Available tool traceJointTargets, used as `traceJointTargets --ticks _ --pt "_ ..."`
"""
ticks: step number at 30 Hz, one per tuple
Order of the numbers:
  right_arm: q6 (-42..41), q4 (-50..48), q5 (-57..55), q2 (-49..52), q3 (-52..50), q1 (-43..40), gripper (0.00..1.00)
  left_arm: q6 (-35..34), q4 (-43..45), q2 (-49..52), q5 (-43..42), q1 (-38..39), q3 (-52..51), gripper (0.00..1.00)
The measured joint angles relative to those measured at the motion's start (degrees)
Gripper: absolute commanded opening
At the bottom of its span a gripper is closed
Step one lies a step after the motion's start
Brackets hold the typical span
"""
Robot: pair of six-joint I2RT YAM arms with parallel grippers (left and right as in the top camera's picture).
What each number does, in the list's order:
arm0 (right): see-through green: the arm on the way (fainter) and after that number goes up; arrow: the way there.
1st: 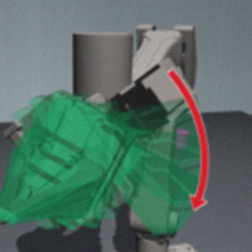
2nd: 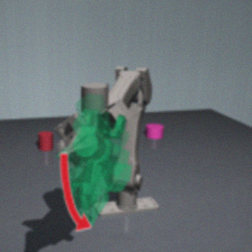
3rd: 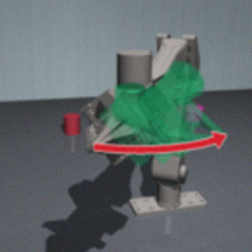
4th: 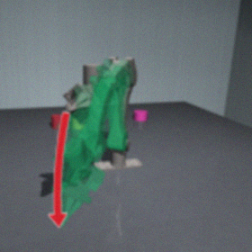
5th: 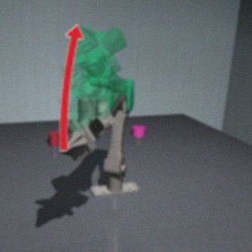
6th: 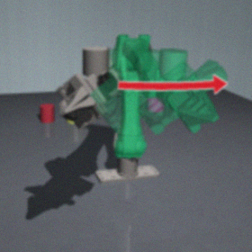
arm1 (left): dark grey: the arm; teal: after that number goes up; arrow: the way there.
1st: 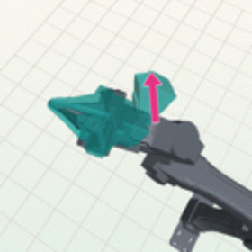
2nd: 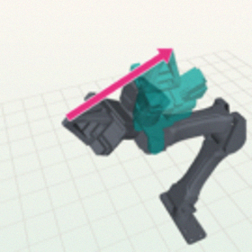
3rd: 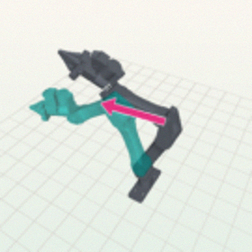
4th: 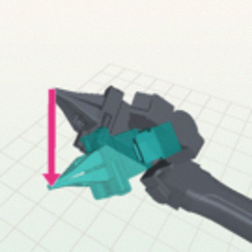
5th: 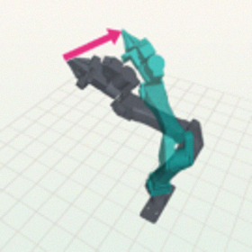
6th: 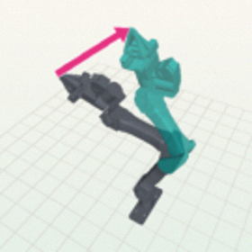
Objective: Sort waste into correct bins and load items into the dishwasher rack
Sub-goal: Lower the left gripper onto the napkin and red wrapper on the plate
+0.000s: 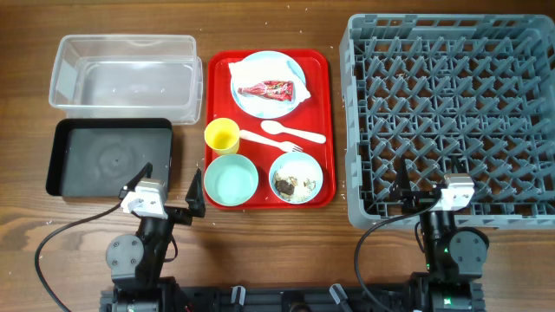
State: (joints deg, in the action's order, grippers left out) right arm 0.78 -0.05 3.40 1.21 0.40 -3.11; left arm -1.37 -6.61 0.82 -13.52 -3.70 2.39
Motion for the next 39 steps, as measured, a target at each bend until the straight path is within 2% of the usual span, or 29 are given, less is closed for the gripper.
traceJointTargets --ticks 28,35,39 --pt "0.0 0.0 0.0 0.0 0.0 0.0 1.0 0.0 0.0 0.0 0.0 0.0 0.0 1.0" --pt "8.5 -0.2 -0.9 0.0 0.0 0.0 1.0 0.0 0.7 0.0 0.0 0.0 0.0 1.0" --pt "10.0 -2.0 -0.6 0.0 0.0 0.0 1.0 -0.9 1.4 0.0 -0.3 0.0 -0.1 1.0"
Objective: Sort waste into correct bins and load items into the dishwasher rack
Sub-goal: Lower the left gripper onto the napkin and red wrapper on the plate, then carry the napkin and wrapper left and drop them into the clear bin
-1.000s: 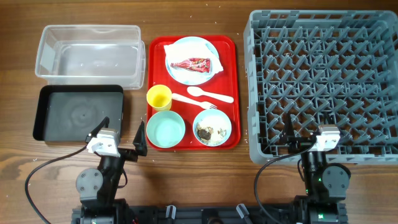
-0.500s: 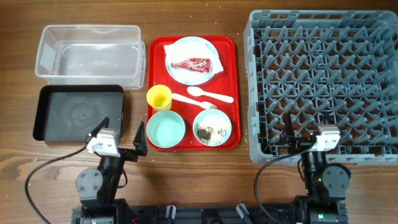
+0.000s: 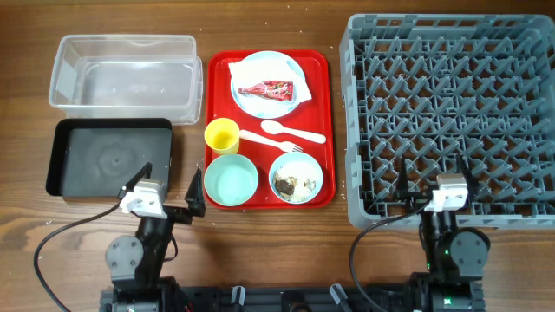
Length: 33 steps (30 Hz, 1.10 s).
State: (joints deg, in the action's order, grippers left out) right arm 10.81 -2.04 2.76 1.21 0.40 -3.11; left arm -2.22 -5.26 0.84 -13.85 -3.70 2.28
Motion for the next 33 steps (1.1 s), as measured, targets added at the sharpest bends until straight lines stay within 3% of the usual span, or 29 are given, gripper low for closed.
traceJointTargets --ticks 6,13,20,24,29,33 --pt "0.1 -1.0 6.3 1.2 2.9 0.0 1.0 -4.3 0.7 0.6 -1.9 0.0 1.0 1.0" --pt "0.5 2.1 12.2 17.6 21.3 0.0 1.0 -5.4 -4.0 16.6 -2.8 0.0 18.4 1.0" --pt "0.9 20.2 14.2 41.3 42.2 0.0 1.0 -5.6 -17.1 44.8 -3.1 0.4 44.4 1.0" --pt "0.9 34.0 14.9 56.7 58.3 0.0 1.0 -5.6 -34.2 65.4 -2.7 3.9 66.3 1.0" --pt "0.4 37.1 18.7 65.5 65.0 0.0 1.0 -5.6 -50.8 90.0 1.2 11.4 93.5 1.0" --pt "-6.1 38.0 20.2 69.0 65.0 0.0 1.0 -6.1 -45.7 101.0 0.7 16.7 98.0 1.0"
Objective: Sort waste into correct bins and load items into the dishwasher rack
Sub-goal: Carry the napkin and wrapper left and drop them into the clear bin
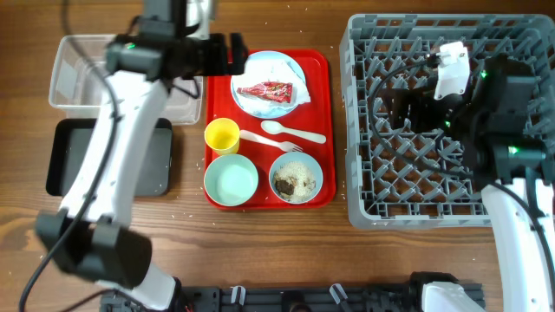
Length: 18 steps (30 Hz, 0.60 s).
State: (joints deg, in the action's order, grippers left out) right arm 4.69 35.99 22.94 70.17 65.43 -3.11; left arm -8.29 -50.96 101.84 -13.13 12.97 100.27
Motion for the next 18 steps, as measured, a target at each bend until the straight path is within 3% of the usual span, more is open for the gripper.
traceJointTargets --ticks 5,10,14,18 --pt "-3.4 2.0 0.3 1.9 0.0 0.0 1.0 2.4 6.3 10.2 -0.2 3.4 0.5 1.0" --pt "-3.6 2.4 0.4 2.0 0.0 0.0 1.0 14.2 10.5 22.4 0.8 5.6 0.5 1.0" --pt "-3.6 2.4 0.4 2.0 0.0 0.0 1.0 21.6 15.8 27.0 3.6 6.6 0.5 0.99" --pt "-3.6 2.6 0.4 2.0 0.0 0.0 1.0 24.2 20.7 29.2 5.4 6.7 0.5 0.97"
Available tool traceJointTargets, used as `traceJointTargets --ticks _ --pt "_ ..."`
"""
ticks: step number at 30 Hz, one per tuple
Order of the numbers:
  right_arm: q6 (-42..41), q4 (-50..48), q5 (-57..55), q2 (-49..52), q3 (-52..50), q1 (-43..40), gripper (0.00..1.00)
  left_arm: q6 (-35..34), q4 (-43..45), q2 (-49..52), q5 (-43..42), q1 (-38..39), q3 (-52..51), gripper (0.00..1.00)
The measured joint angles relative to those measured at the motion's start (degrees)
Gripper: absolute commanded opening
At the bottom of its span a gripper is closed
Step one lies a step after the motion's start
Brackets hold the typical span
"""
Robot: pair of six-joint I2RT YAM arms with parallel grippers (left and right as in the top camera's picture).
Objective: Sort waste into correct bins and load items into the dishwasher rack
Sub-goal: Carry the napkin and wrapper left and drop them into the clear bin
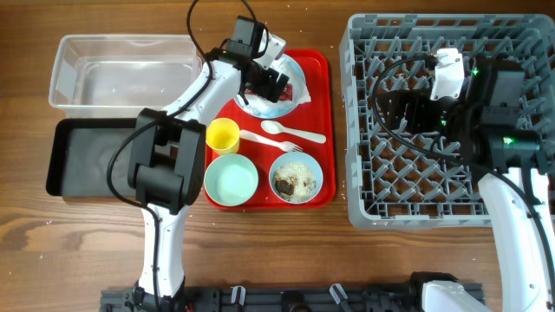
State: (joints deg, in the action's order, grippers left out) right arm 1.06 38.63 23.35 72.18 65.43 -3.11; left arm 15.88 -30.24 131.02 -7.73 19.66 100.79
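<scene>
On the red tray (327, 104) a pale blue plate (297, 68) lies at the far end. My left gripper (268, 80) hangs right over it, jaws apart, covering the red wrapper that lies on the plate. Nearer on the tray are a yellow cup (222, 136), a white spoon (293, 132), a white fork (267, 141), an empty teal bowl (231, 180) and a blue bowl with food scraps (296, 178). My right gripper (395, 110) hovers open and empty over the left part of the grey dishwasher rack (520, 52).
A clear plastic bin (121, 74) sits at the back left, with a black bin (87, 156) in front of it. My left arm crosses the black bin's right edge and the tray's left rim.
My left gripper was above the gap between the clear bin and the tray; now it is over the plate and the wrapper. The right arm has barely shifted over the rack.
At the two oldest moments both arms were folded at the table's front edge, grippers open. Then the left arm was stretched out beside the plate and the right one over the rack. Now the left gripper is on the plate.
</scene>
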Motion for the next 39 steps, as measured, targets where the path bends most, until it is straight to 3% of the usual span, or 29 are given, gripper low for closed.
traceJointTargets --ticks 3,5,7,8,14,21,24,28,34,36,38,39 --pt "0.0 0.0 0.0 0.0 0.0 0.0 1.0 1.0 0.5 2.0 1.0 0.0 0.1 0.82" --pt "0.0 0.0 0.0 0.0 0.0 0.0 1.0 1.5 -0.7 2.1 1.1 0.1 0.6 0.54" --pt "0.0 0.0 0.0 0.0 0.0 0.0 1.0 1.7 -2.8 2.1 1.4 0.1 1.1 0.16" --pt "0.0 0.0 0.0 0.0 0.0 0.0 1.0 1.5 -3.5 2.1 1.4 0.1 1.2 0.04" --pt "-0.2 0.0 0.0 0.0 0.0 0.0 1.0 0.2 -5.8 2.0 1.2 0.2 1.8 0.04" --pt "-0.4 0.0 0.0 0.0 0.0 0.0 1.0 -15.1 -11.4 -2.1 2.6 -1.7 4.6 0.04" --pt "-0.4 0.0 0.0 0.0 0.0 0.0 1.0 -20.9 -12.5 -11.0 2.9 -6.4 6.1 0.04" --pt "-0.4 -0.1 0.0 0.0 0.0 0.0 1.0 -23.6 -13.9 -20.3 3.2 -15.2 8.6 0.04" --pt "-0.4 -0.1 0.0 0.0 0.0 0.0 1.0 -24.8 -17.1 -16.3 3.6 -26.0 6.6 0.05" --pt "-0.4 -0.1 0.0 0.0 0.0 0.0 1.0 -24.8 -17.1 -14.5 3.6 -26.9 5.6 0.23" --pt "-0.4 -0.1 0.0 0.0 0.0 0.0 1.0 -25.3 -16.9 -12.5 3.6 -27.1 5.0 0.76" --pt "-0.4 -0.1 0.0 0.0 0.0 0.0 1.0 -25.3 -16.6 -11.3 3.6 -27.1 4.9 0.88"
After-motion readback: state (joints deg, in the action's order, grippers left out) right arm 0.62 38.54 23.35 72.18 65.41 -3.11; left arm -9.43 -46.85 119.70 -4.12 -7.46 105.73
